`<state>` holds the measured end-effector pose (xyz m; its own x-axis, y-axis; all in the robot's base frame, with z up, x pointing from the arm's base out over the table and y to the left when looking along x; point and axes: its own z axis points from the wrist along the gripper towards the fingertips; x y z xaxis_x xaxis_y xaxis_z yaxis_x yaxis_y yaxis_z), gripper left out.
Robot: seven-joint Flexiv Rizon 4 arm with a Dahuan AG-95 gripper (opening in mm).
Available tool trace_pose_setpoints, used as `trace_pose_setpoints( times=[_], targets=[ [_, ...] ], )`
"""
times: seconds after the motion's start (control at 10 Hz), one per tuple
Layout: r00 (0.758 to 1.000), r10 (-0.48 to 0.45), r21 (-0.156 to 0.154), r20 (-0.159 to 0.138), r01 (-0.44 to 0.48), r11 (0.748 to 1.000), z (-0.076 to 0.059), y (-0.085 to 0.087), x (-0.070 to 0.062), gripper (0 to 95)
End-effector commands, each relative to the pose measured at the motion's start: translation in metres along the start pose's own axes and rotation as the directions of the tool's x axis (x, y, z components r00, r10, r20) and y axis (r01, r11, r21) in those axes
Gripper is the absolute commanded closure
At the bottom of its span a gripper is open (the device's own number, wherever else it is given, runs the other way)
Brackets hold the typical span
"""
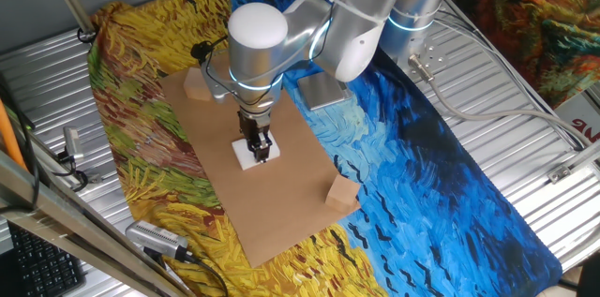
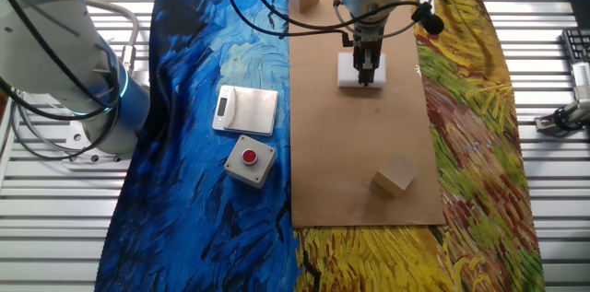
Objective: Clean the tabletop with a sponge
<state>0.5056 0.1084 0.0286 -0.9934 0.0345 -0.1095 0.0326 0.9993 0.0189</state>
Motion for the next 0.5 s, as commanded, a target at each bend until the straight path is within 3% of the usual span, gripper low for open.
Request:
trace_pose_setpoints(
  times=[0.1,0.5],
  targets=[
    [1.000,0.001,0.002,0.001,-0.001,1.000,0.0007,0.0001,-0.0003,38.0],
    [1.000,-0.002,0.003,-0.001,0.002,1.000,0.0007,0.0001,-0.0003,38.0]
  ],
)
